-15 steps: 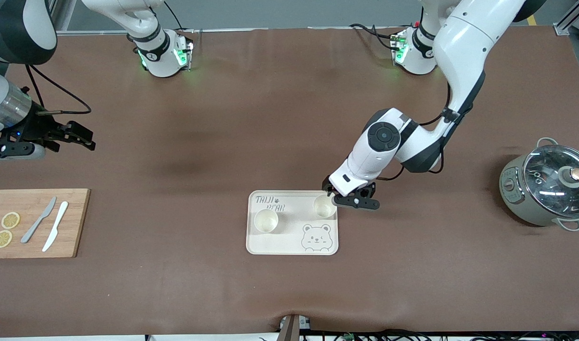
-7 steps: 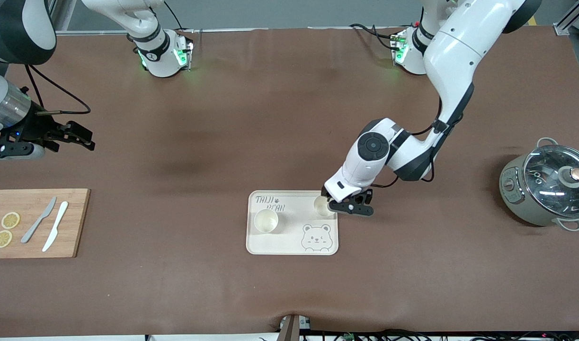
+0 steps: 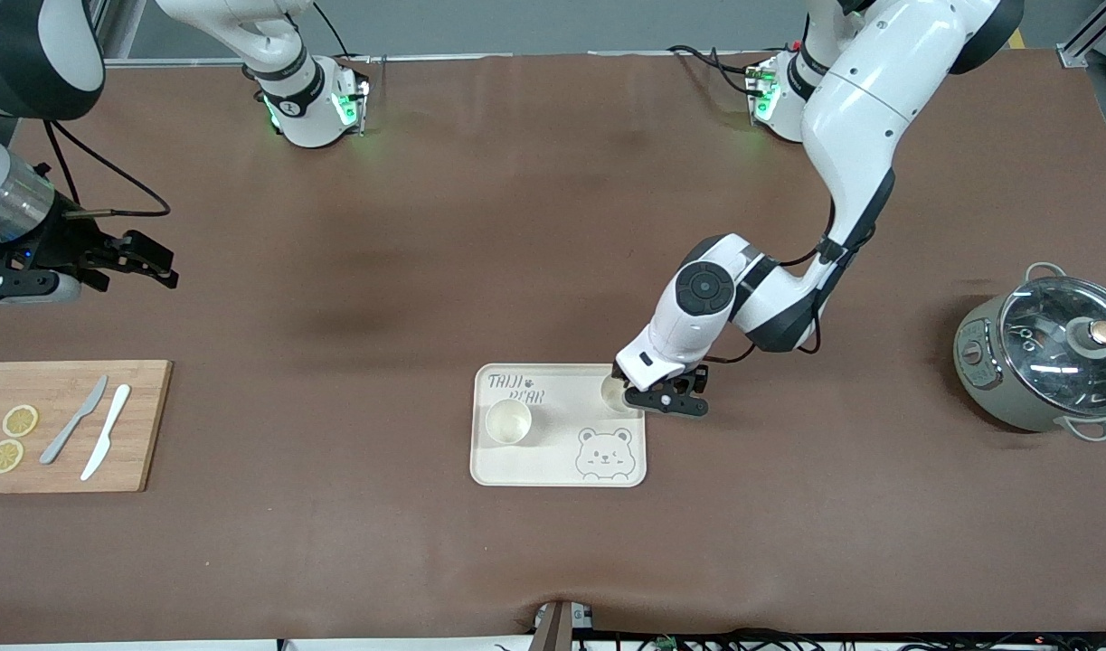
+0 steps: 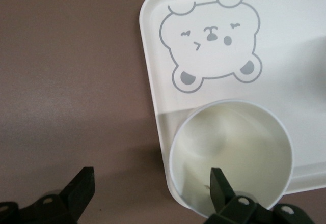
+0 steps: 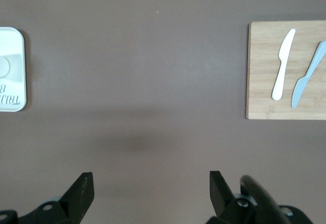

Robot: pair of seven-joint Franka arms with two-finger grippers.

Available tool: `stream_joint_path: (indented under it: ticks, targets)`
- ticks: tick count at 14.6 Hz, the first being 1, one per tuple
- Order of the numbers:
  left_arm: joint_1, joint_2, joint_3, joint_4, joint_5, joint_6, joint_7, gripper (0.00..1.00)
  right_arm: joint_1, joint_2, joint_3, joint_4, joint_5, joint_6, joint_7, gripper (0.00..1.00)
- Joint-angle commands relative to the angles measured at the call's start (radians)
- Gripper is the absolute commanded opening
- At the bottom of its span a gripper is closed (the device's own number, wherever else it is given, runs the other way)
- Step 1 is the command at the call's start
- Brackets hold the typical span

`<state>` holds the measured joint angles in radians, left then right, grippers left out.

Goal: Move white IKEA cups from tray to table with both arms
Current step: 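Lower the left gripper and close it on the cup rim, then lift the cup with the left gripper while the right gripper reaches the other cup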

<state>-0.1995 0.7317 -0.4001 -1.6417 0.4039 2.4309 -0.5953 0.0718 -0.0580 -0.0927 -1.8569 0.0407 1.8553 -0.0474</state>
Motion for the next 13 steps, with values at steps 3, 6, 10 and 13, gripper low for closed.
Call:
stream_joint_path:
  ticks: [3, 6, 10, 13]
  targets:
    - [-0.029, 0.035, 0.02, 0.069, 0.013, -0.01, -0.031, 1.0, 0.043, 0.104, 0.001, 0.165, 0.008, -0.011, 0.033, 1.0]
    - [-0.034, 0.051, 0.02, 0.1, -0.03, -0.01, -0.104, 0.36, 0.115, 0.173, 0.001, 0.237, 0.01, -0.012, 0.182, 1.0]
    - [-0.035, 0.052, 0.02, 0.1, -0.016, -0.01, -0.101, 0.0, 0.226, 0.268, 0.001, 0.283, 0.008, 0.007, 0.387, 1.0]
    - [-0.038, 0.052, 0.02, 0.1, -0.016, -0.01, -0.107, 0.0, 0.328, 0.368, 0.001, 0.361, 0.005, 0.045, 0.576, 1.0]
